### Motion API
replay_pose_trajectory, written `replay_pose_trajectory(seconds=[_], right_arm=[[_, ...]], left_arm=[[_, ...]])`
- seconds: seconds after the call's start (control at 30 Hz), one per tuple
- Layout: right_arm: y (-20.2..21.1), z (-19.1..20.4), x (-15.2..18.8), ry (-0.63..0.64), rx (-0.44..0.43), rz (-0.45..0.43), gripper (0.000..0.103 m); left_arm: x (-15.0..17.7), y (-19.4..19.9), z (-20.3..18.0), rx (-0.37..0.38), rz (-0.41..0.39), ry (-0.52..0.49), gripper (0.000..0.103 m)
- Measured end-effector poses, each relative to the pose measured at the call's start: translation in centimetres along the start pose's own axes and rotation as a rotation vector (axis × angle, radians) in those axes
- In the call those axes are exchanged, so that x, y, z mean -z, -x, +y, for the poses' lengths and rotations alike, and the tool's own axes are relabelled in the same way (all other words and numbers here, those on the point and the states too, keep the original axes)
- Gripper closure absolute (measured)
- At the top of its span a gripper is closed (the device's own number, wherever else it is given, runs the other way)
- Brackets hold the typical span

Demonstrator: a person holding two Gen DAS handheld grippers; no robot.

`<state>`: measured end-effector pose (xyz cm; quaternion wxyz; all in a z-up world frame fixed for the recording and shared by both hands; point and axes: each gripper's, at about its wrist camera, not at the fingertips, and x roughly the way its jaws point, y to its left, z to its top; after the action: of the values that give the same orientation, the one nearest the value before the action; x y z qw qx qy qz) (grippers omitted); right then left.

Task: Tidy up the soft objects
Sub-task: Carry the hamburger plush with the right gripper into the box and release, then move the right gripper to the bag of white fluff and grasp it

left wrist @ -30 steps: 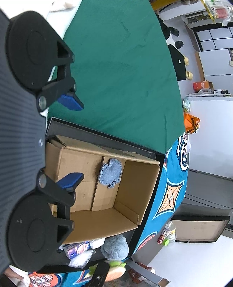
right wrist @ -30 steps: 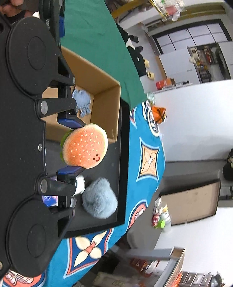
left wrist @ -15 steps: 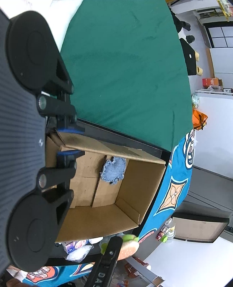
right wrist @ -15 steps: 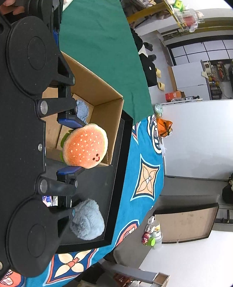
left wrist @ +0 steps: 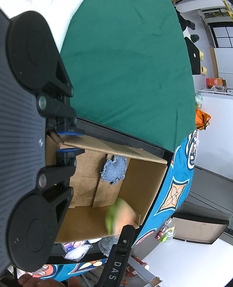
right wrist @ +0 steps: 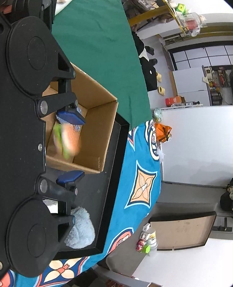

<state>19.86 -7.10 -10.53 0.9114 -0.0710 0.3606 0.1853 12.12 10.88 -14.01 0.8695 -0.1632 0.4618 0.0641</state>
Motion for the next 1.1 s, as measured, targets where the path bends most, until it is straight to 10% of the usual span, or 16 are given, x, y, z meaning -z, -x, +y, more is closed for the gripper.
replay_pose_trajectory(seconds=[0.57, 0.83, 1.1], right_arm=[[2.1, -4.0, 3.4, -0.088, 0.018, 0.044, 0.041], [2.5, -6.8, 5.5, -0.148, 0.045, 0.059, 0.041], [2.4, -10.1, 7.0, -0.235, 0.076, 0.054, 0.041]], left_arm=[[0.1, 0.6, -1.3, -0.068, -0.008, -0.053, 0.084], [0.2, 1.3, -3.0, -0.110, -0.038, -0.129, 0.043], [0.3, 1.1, -4.6, -0.151, -0.027, -0.193, 0.033]])
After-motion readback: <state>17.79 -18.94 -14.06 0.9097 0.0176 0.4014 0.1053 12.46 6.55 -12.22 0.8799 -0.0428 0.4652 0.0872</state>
